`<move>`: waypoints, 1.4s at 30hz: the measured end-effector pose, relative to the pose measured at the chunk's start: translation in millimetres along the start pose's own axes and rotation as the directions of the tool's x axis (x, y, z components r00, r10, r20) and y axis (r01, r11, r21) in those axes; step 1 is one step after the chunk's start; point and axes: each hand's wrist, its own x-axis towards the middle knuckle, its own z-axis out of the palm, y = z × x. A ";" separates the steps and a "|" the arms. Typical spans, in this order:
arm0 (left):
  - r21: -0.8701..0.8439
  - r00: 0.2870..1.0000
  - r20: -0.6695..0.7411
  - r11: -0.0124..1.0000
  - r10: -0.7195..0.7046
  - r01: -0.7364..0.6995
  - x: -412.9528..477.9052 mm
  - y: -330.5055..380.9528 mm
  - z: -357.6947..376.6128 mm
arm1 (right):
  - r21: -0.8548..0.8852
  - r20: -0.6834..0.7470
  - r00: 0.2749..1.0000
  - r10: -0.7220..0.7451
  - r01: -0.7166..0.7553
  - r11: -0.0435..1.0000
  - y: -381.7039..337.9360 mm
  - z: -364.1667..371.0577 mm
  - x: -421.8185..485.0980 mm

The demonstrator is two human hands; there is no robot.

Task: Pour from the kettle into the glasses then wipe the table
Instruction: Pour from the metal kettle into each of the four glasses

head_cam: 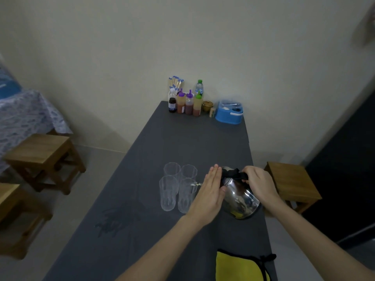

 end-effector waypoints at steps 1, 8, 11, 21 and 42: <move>0.006 1.000 0.000 1.000 0.000 0.000 -0.1 -0.5 0.1 | 0.002 -0.005 1.000 0.001 -0.001 1.000 0.8 0.3 0.7; 0.007 1.000 0.001 1.000 -0.012 0.012 -2.3 -1.0 -0.2 | -0.044 -0.001 0.999 -0.044 0.044 0.998 -0.3 0.8 -0.3; -0.006 1.000 -0.002 1.000 -0.018 0.018 -3.6 -0.8 0.3 | -0.085 -0.015 0.996 -0.086 0.085 0.993 -0.6 0.6 -1.6; -0.014 1.000 -0.002 1.000 -0.021 0.021 -4.0 -0.3 -0.5 | -0.105 -0.022 0.992 -0.121 0.118 0.987 -2.1 1.0 -2.0; -0.025 1.000 0.007 0.999 -0.026 0.026 -1.6 -1.7 -6.8 | -0.108 -0.028 0.993 -0.113 0.110 0.988 -11.5 2.2 -4.1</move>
